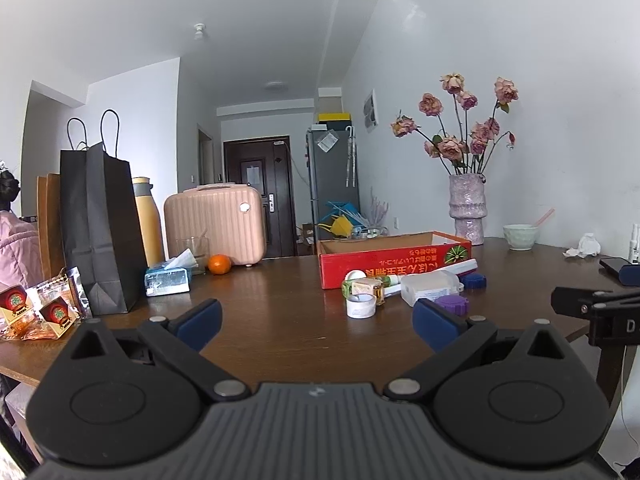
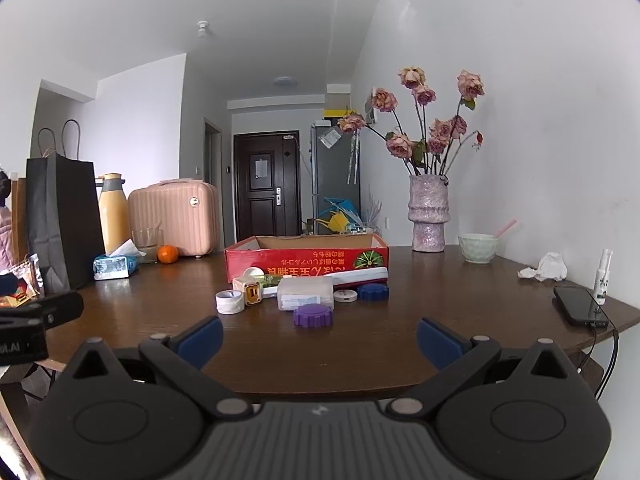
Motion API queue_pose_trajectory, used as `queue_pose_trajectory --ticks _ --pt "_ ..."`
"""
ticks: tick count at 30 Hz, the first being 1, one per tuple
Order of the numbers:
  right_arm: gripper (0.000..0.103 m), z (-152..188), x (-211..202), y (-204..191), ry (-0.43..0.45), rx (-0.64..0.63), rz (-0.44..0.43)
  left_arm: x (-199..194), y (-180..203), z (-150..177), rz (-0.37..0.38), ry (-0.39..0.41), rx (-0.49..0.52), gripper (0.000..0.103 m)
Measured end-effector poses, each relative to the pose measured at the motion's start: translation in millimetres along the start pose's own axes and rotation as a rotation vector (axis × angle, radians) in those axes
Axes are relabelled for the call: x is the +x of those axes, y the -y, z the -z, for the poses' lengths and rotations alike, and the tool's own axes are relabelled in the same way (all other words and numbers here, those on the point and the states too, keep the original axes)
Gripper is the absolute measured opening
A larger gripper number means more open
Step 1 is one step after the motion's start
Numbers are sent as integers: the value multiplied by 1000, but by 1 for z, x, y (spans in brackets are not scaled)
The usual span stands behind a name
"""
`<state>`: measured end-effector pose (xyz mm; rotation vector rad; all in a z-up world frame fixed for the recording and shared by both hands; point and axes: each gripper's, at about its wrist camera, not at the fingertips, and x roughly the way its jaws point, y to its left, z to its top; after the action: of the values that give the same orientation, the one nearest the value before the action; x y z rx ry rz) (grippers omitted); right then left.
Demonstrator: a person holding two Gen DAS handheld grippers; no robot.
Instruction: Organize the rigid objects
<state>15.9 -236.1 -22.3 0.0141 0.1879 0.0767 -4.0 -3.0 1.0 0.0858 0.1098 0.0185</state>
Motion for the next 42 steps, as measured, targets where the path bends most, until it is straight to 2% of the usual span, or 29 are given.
queue_pose_trajectory --ticks 42 --pt "103 4 -1 6 5 29 5 0 5 3 3 0 35 103"
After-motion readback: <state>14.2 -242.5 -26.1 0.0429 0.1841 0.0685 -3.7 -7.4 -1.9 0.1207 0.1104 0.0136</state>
